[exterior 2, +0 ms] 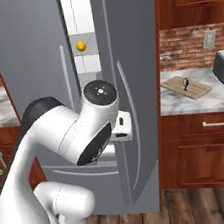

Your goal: Retrieve a lemon from the fridge and place it on the cutting board with the fish.

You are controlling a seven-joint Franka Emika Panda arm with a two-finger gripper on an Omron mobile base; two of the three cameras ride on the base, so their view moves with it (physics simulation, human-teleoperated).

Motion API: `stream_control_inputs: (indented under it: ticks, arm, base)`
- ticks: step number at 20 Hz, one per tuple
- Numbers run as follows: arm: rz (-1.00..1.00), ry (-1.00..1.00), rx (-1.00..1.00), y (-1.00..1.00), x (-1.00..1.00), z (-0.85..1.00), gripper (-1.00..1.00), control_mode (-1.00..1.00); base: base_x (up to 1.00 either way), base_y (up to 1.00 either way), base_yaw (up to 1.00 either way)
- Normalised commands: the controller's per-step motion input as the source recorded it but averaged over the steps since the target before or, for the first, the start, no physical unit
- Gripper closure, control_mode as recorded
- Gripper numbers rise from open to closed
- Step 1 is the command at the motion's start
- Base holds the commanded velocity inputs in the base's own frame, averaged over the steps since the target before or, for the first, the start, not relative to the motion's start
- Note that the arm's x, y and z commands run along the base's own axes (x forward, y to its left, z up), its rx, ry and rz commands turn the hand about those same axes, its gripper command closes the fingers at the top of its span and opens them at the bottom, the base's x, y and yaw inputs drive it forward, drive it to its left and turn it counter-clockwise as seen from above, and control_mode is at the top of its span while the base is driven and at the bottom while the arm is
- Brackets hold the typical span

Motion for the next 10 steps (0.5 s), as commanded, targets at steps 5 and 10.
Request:
stream_control_inputs:
  ticks: [5,10]
  arm:
    - [-0.01,0.23,-0.41,0.86,0.11,-0.01,-1.00,-1.00]
    - [-0.01,0.20,-0.38,0.48,0.28,-0.20,-1.00,-1.00]
  base:
    - [0.00,0.00,0.00]
    - [0.00,0.00,0.00]
